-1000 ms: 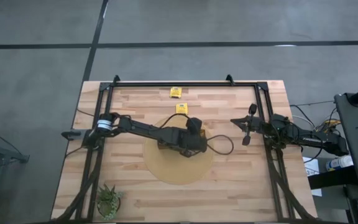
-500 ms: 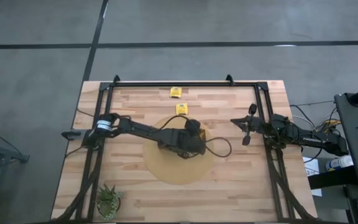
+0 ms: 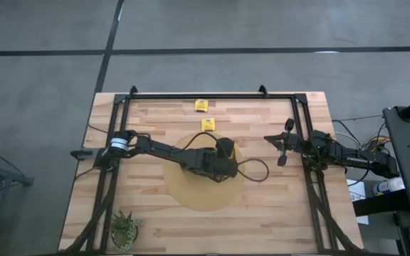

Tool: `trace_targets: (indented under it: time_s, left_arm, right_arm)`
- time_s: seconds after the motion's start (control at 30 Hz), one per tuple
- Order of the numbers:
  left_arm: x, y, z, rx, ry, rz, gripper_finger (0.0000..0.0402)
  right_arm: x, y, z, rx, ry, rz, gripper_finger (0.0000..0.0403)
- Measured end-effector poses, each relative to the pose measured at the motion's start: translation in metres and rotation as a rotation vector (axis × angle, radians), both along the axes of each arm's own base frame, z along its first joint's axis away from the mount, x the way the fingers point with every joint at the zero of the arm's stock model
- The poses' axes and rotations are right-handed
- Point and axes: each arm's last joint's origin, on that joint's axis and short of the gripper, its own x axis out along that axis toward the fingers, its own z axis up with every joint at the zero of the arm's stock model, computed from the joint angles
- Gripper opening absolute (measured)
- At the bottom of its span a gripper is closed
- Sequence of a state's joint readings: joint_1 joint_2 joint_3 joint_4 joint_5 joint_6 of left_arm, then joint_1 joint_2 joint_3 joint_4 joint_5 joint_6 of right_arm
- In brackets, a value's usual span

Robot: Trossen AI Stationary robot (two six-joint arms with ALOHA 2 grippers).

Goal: Pick & Place Tea
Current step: Adjust the orange and green tea bags in the wooden organizer

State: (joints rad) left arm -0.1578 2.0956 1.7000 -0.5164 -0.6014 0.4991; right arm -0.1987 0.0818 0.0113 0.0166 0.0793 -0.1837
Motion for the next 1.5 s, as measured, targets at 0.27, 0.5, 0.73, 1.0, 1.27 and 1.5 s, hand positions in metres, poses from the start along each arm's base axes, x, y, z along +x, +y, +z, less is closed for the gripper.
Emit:
trace_targets:
  time_s: [0.27, 0.5, 0.73, 1.0, 1.27, 1.5]
  left_arm:
    - [-0.005, -0.007, 0.008, 0.353, 0.008, 0.146, 0.0183]
    - [-0.003, 0.002, -0.004, 0.051, -0.056, 0.134, 0.0183]
    - [-0.006, 0.0, -0.016, 0.056, -0.041, 0.118, 0.0183]
    - [-0.002, 0.0, 0.008, 0.3, -0.079, 0.207, 0.0183]
    - [0.003, 0.009, 0.01, 0.169, -0.168, 0.239, 0.0183]
    - [-0.001, 0.021, -0.011, 0.013, -0.119, 0.224, 0.0183]
  right_arm:
    - [0.0, 0.0, 0.0, 0.0, 0.0, 0.0, 0.0009]
    - [0.0, 0.0, 0.0, 0.0, 0.0, 0.0, 0.0009]
    - [0.0, 0.0, 0.0, 0.0, 0.0, 0.0, 0.0009]
    - [0.0, 0.0, 0.0, 0.0, 0.0, 0.0, 0.0009]
    - [0.0, 0.0, 0.0, 0.0, 0.0, 0.0, 0.0009]
    - [0.0, 0.0, 0.0, 0.0, 0.0, 0.0, 0.0009]
